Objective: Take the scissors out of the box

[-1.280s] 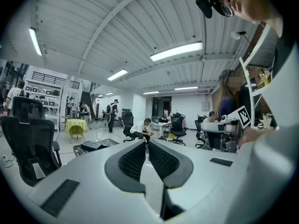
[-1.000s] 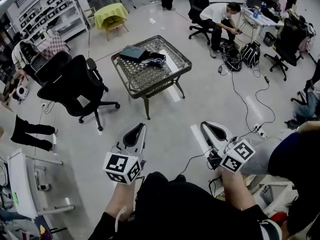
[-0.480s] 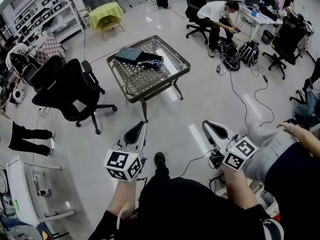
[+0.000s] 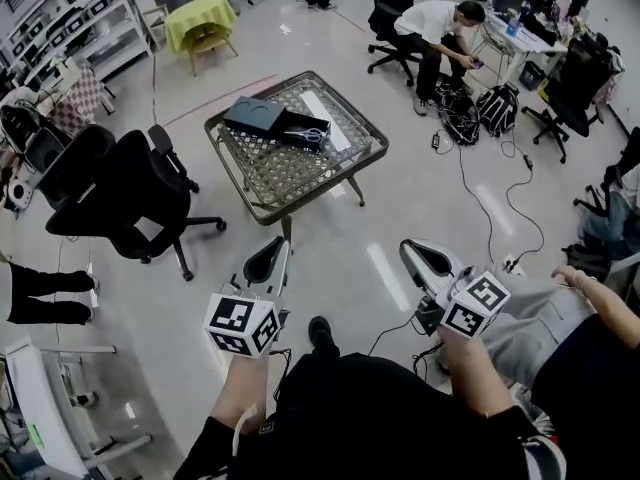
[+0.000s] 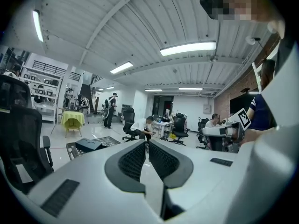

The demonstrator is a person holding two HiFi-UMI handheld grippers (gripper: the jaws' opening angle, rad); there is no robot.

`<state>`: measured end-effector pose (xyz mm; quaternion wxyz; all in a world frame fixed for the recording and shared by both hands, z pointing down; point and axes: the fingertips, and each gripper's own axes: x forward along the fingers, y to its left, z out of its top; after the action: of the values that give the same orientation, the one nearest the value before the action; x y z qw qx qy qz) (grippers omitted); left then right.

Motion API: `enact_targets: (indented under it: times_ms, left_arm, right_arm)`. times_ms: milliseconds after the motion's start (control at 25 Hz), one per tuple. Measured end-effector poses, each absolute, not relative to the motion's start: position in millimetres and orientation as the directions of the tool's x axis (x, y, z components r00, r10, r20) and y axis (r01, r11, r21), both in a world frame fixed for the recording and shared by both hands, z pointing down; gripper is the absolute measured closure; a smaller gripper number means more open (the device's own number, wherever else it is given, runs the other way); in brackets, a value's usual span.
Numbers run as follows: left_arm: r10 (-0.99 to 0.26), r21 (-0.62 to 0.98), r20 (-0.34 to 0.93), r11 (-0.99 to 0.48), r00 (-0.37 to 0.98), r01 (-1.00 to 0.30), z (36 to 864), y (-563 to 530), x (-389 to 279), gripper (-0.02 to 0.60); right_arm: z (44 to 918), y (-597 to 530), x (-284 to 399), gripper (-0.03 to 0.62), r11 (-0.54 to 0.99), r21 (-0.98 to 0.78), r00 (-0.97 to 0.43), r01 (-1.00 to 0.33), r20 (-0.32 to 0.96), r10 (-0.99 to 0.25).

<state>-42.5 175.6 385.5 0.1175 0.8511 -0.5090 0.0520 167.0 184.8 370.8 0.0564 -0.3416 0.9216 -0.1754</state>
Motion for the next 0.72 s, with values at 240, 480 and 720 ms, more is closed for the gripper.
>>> enact_targets:
  times_ms: [240, 480, 720]
  left_arm:
    - [-0.850, 0.189, 0.211, -0.450, 0.483, -0.873, 392, 139, -80, 0.552]
    - [-0.834, 0.212, 0.218, -0.467, 0.508, -0.858, 401, 124, -107, 0.552]
    - [-0.849, 0.220, 0.209, -0.443, 0.485, -0.869, 397, 122, -128, 0.552]
  right_arm:
    - [371, 145, 123, 0.583, 0.709, -0.355, -0.771, -0.610, 0.057, -0.634]
    - [364, 127, 85, 0.583, 0.718, -0.334, -0.778, -0.610, 0.081, -0.623]
    - [360, 114, 71, 0.583, 0.724, -0.331, -0.783, -0.606, 0.085, -0.617]
